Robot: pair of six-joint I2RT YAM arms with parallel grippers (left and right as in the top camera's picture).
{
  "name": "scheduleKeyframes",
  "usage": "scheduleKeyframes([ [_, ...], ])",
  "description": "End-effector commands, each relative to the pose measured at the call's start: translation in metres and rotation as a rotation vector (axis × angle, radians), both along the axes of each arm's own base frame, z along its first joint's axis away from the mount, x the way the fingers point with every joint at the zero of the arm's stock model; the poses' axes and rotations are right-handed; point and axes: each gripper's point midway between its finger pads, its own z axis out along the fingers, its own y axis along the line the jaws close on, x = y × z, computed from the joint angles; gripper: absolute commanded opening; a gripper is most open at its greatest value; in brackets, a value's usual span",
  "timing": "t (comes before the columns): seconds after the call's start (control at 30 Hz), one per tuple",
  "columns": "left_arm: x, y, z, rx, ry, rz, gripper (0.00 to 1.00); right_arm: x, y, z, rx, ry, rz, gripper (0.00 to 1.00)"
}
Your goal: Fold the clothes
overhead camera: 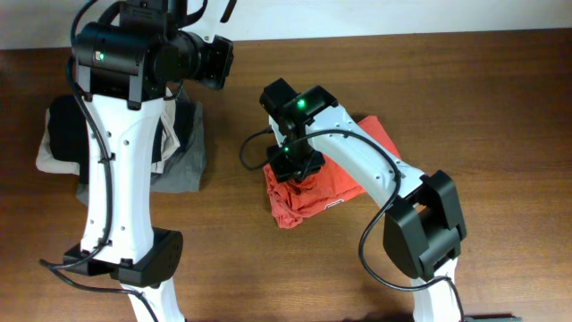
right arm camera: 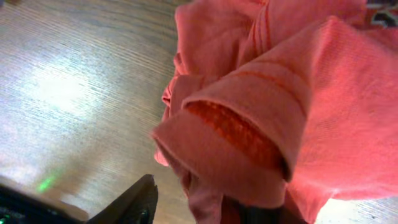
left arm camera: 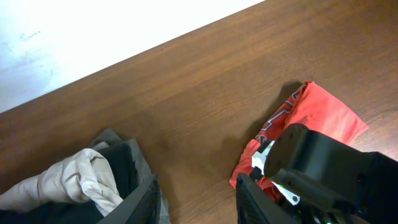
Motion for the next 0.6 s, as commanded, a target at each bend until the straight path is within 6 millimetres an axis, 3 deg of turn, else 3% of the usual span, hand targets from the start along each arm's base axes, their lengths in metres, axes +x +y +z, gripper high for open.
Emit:
scheduleKeyframes([
  [0.0,-0.003,0.004,0.012,-0.003,-0.037,0.007,0.39,0.009,0.001,0.051,0.076,-0.111,0.009,0.48],
  [0.13,-0.002,0.008,0.013,0.007,-0.042,0.021,0.40,0.023,-0.023,0.073,0.074,-0.179,-0.046,0.48],
  [0.23,-0.001,0.008,0.013,0.010,-0.044,0.023,0.40,0.041,-0.056,0.081,0.072,-0.194,-0.133,0.47],
  [0.27,-0.001,0.008,0.013,0.010,-0.044,0.024,0.40,0.046,-0.068,0.081,0.073,-0.189,-0.165,0.42],
  [0.33,-0.001,0.008,0.013,0.010,-0.044,0.024,0.40,0.056,-0.093,0.078,0.070,-0.171,-0.231,0.17],
  [0.37,-0.001,0.008,0.013,0.010,-0.044,0.024,0.40,0.058,-0.099,0.075,0.074,-0.158,-0.250,0.10],
  [0.4,-0.001,0.008,0.013,0.010,-0.044,0.024,0.40,0.058,-0.103,0.072,0.101,-0.131,-0.269,0.04],
  [0.57,0.000,0.008,0.014,0.010,-0.052,0.026,0.40,0.051,-0.093,0.033,0.134,-0.034,-0.266,0.04],
])
